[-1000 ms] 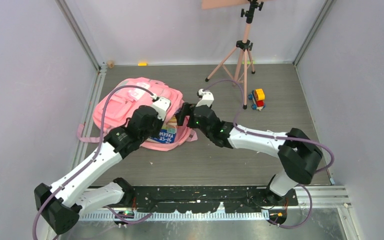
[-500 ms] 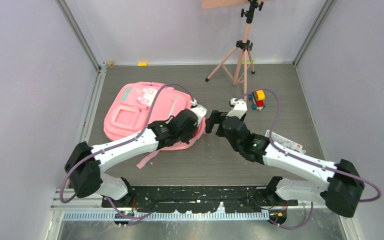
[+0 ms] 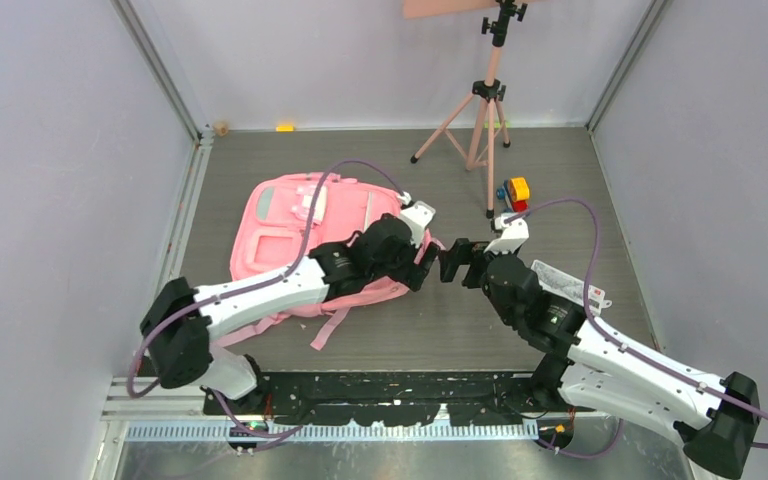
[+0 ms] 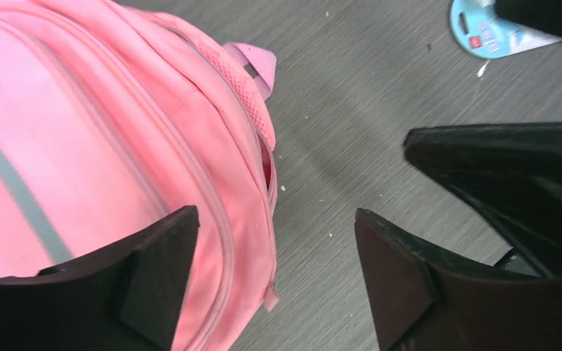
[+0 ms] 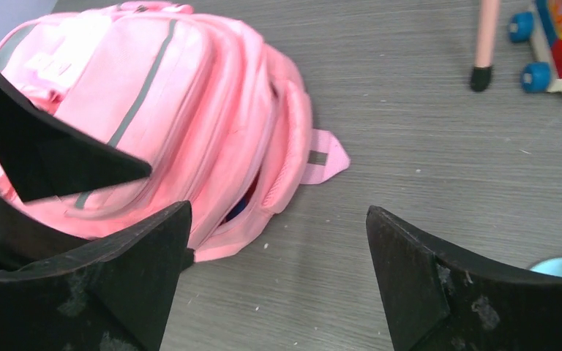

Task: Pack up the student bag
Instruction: Adjust the student bag at the center of the board, then zip the student bag at the center of the board.

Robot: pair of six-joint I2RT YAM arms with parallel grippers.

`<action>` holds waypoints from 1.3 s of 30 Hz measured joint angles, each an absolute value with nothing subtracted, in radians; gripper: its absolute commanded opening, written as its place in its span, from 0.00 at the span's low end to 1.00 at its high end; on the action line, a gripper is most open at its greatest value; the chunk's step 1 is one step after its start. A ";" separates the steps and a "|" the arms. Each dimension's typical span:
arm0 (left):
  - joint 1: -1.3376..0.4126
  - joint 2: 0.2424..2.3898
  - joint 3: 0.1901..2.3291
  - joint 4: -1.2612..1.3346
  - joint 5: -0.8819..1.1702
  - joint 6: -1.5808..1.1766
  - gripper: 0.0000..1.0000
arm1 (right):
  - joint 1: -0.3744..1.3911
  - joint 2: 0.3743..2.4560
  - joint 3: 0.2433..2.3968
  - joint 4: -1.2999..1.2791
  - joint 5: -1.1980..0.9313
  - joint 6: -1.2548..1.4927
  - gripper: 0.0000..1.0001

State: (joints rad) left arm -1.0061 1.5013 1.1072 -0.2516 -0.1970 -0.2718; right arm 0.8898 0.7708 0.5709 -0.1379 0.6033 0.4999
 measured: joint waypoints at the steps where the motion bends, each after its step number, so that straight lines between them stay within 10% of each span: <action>1: -1.006 1.477 1.106 -0.260 -0.199 -0.274 0.88 | 0.890 0.764 0.566 -0.135 0.586 0.488 0.91; 8: -0.927 1.216 1.092 -0.399 -0.188 -0.337 0.95 | 0.913 0.836 0.547 -0.027 0.372 0.443 0.87; 21: -0.276 0.767 0.849 -0.688 -0.226 -0.525 1.00 | 1.328 1.434 0.709 0.271 0.293 0.452 0.80; 39: -0.246 0.554 0.616 -0.797 -0.235 -0.726 1.00 | 1.345 1.883 0.929 0.400 0.434 0.434 0.60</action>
